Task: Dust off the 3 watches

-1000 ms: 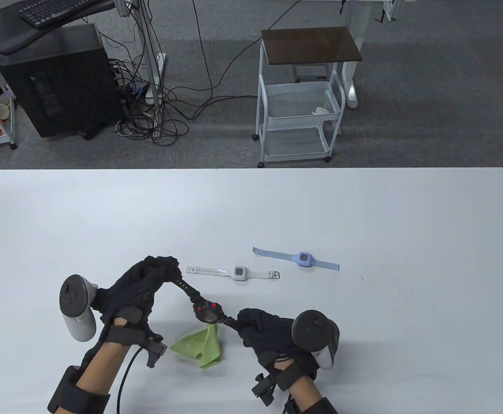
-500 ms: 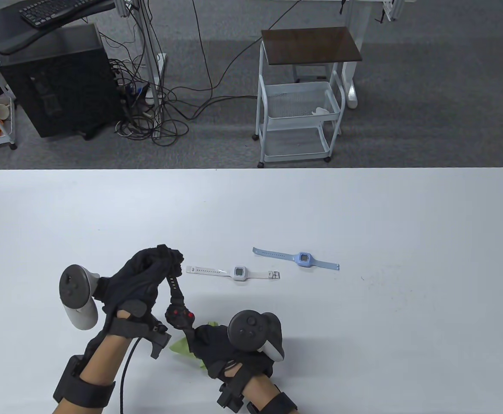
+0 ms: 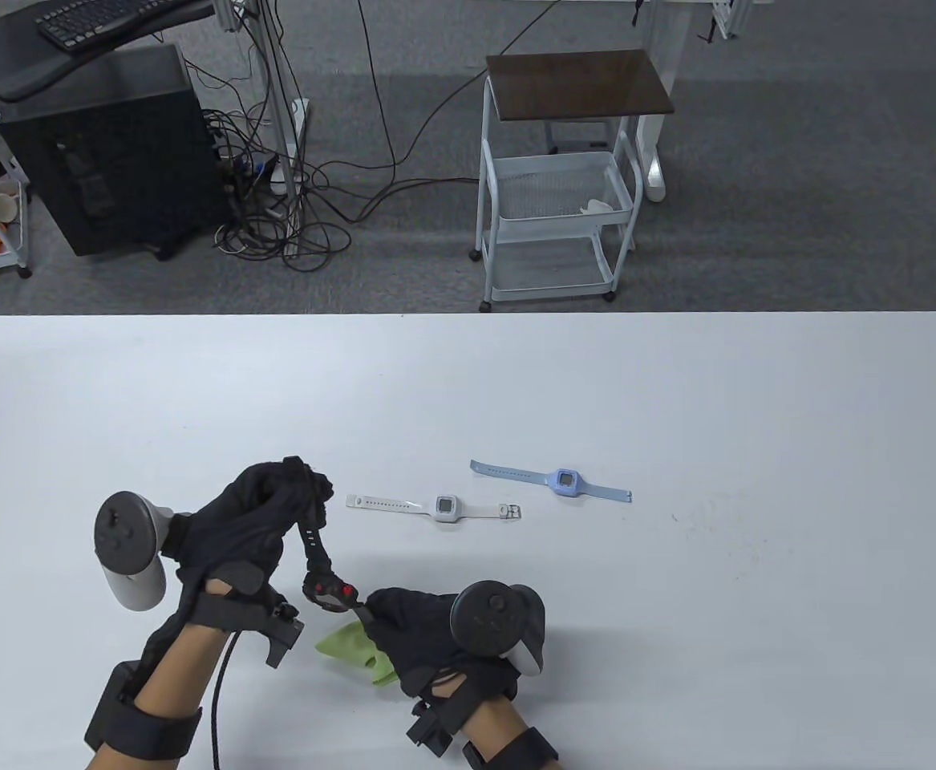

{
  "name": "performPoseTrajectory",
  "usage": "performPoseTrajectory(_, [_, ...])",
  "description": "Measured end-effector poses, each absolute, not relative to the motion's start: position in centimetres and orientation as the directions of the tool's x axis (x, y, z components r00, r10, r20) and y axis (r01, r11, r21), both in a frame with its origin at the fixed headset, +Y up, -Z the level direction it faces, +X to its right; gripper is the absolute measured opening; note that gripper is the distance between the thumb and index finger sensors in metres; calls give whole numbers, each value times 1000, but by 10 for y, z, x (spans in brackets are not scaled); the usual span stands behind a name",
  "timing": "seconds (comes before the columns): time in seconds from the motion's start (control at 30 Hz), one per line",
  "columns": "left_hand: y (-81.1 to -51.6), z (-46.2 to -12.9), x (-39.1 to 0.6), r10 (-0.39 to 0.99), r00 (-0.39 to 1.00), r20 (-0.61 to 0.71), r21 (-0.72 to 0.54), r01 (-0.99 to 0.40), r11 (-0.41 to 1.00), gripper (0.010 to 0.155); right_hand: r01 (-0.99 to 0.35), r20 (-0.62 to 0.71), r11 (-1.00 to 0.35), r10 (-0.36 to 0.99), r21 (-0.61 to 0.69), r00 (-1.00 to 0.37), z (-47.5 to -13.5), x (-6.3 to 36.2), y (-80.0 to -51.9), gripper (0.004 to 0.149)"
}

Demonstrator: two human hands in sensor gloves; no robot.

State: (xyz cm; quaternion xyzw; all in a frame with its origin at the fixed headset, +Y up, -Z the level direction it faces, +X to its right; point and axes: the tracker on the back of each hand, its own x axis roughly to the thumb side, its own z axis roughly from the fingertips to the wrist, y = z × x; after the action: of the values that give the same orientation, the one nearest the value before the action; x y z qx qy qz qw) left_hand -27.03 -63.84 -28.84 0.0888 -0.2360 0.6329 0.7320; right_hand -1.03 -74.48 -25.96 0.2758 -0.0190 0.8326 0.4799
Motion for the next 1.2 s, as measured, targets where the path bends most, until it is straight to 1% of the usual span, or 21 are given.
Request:
performPoseTrajectory(0.07, [-638,-288,-271,885,85,459,-172,-968,182,42,-781,504,-608,725,146,-470,-264,0,-740,51])
performPoseTrajectory(0.17, [-638,-288,-272,884,87,459,-171,-968,184,42,-754,504,-652,680,83,-532,-269,13,-738,55])
performPoseTrajectory(0.27, [-639,-288,-272,885,93,456,-166,-968,187,42,-730,500,-676,668,98,-551,-274,21,-740,57])
performPoseTrajectory(0.33, [-639,-288,-272,887,91,453,-169,-968,185,42,-713,511,-686,670,148,-539,-275,21,-744,57])
performPoseTrajectory(0.4, [-639,-288,-272,889,90,450,-173,-967,185,42,-692,504,-702,664,168,-552,-275,19,-745,58])
performPoseTrajectory(0.47, [-639,-287,-271,889,93,449,-174,-966,189,42,-660,491,-736,636,154,-595,-271,16,-747,65])
performPoseTrajectory(0.57, [-639,-287,-270,889,93,449,-180,-965,192,42,-531,435,-834,538,150,-722,-264,2,-753,75])
performPoseTrajectory(0.67, [-639,-288,-269,890,95,446,-188,-962,198,42,-426,416,-889,455,166,-787,-261,-12,-759,84])
performPoseTrajectory(0.77, [-640,-288,-269,891,94,443,-190,-962,196,43,-339,403,-930,366,138,-839,-261,-22,-766,88])
performPoseTrajectory(0.83, [-640,-288,-269,893,92,440,-192,-962,194,42,-300,389,-946,324,123,-863,-263,-24,-769,85])
performPoseTrajectory(0.9, [-640,-288,-269,894,91,439,-193,-962,193,42,-301,385,-942,336,149,-860,-264,-24,-773,78])
performPoseTrajectory(0.97, [-641,-289,-268,895,92,436,-198,-961,195,42,-325,383,-930,366,171,-848,-265,-24,-775,69])
performPoseTrajectory(1.1, [-644,-290,-265,904,88,419,-221,-955,195,42,-381,381,-909,416,166,-826,-267,-23,-773,49])
performPoseTrajectory(1.2, [-645,-290,-264,906,80,415,-228,-955,189,43,-429,379,-889,458,162,-804,-267,-19,-770,43])
